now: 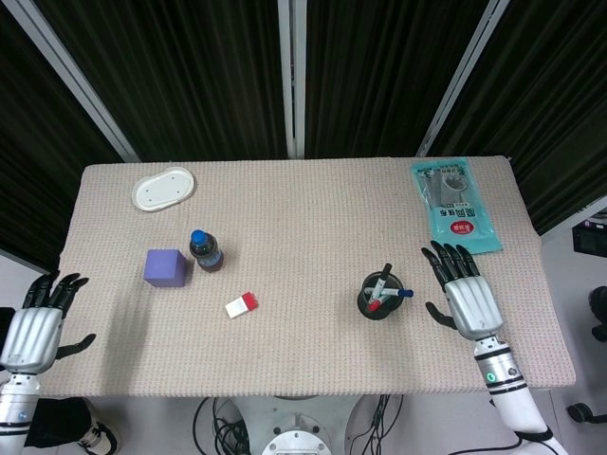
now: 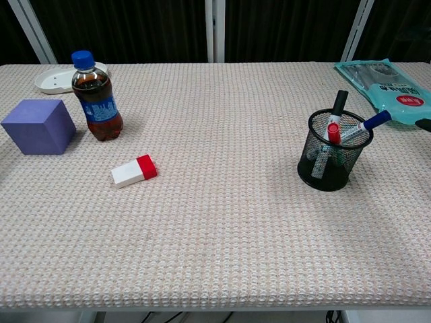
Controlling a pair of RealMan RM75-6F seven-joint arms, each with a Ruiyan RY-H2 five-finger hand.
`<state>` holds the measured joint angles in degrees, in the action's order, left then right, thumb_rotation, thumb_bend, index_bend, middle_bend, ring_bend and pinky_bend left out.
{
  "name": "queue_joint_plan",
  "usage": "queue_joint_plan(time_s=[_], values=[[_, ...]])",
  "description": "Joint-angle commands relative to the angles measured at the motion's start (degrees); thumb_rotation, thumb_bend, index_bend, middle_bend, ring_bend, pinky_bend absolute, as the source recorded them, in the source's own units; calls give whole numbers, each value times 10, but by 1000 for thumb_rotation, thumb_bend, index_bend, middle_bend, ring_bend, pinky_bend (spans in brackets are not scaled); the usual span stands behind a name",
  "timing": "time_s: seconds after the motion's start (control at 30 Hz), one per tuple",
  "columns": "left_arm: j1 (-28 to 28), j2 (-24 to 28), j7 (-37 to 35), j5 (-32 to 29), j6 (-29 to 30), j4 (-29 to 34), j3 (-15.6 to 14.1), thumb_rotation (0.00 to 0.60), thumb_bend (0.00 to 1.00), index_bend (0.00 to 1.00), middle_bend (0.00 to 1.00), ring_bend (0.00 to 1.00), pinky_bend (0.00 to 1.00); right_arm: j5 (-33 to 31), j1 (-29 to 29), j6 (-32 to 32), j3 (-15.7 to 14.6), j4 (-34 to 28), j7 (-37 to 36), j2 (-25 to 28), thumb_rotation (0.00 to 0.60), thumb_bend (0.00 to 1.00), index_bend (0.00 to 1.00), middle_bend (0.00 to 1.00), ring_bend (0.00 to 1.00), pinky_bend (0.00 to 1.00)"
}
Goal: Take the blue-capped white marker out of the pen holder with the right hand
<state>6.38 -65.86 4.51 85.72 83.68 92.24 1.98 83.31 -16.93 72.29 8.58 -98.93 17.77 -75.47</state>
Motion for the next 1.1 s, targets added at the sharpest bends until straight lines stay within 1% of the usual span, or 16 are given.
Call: queue_joint_plan(time_s=[0.03,0.13,0.27,0.57,0.87,1.1], values=[[0,1,1,-6,-3,1,1,600,129,171,120,0,76,-10,-9,-7,3,7,12,-15,600,191,0,0,0,0],[1,2,1,-12,-8,1,1,600,129,171,120,0,76,-18,-15,-11,2,13,19,-26,600,191,32,0,0,0],[1,2,1,-14,-11,1,1,600,129,171,120,0,76,-23,-21,-14,0,19,24,-34,600,191,155,0,0,0],[-1,5,2,-12,-7,4,0,600,129,171,120,0,76,-18,-27,-6,-6,31,21,-47,600,204,325,0,0,0],[-2,5,0,-20,-11,2,0,600,129,171,120,0,76,-20,-33,-4,-8,41,19,-56,600,242,387,0,0,0],[-3,5,-3,-22,-10,-2,2,600,129,171,120,0,76,-20,-41,-5,-7,49,18,-62,600,278,415,0,0,0]])
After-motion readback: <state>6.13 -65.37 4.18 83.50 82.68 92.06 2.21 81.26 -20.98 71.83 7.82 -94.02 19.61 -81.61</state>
